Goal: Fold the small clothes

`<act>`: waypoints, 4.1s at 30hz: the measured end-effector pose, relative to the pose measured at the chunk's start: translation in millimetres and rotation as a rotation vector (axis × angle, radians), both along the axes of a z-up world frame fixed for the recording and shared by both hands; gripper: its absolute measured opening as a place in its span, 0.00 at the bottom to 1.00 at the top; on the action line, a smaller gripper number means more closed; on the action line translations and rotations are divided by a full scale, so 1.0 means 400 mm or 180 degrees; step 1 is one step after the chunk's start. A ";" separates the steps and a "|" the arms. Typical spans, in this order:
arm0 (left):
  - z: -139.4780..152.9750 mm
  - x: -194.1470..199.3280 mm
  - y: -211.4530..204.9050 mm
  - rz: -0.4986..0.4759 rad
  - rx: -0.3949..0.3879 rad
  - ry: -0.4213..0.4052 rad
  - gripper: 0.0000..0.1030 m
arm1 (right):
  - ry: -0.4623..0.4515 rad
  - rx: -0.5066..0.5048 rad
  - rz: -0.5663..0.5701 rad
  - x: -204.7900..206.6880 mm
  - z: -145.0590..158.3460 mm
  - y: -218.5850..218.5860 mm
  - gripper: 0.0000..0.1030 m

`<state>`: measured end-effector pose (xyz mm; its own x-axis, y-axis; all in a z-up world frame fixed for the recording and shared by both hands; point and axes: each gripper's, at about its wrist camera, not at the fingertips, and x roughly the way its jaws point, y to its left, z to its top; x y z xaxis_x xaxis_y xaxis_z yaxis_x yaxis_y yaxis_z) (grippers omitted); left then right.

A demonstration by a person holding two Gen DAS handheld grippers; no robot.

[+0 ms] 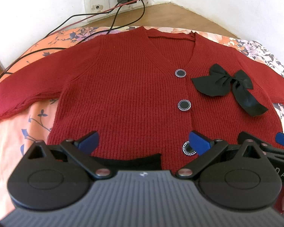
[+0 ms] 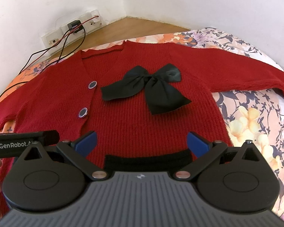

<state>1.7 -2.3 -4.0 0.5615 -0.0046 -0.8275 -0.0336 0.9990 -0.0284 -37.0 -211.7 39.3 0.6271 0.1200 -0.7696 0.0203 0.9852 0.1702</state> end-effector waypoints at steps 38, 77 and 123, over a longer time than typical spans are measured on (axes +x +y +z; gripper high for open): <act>-0.055 0.059 -0.133 -0.0163 -0.0069 0.0307 1.00 | -0.0224 0.1321 -0.1926 0.033 -0.094 -0.734 1.00; -0.112 0.052 -0.181 -0.0101 0.0187 0.0207 1.00 | -0.0640 0.1660 -0.2267 0.071 -0.223 -0.950 0.14; 0.013 -0.016 0.070 0.0223 0.0060 -0.0042 1.00 | -0.1430 0.1726 -0.0146 0.346 0.130 -0.329 0.11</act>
<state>-4.5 25.9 1.4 0.5707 0.0505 -0.8196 -0.1033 0.9946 -0.0106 101.4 -343.3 91.3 0.8837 0.3793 -0.2741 -0.1277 0.7590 0.6385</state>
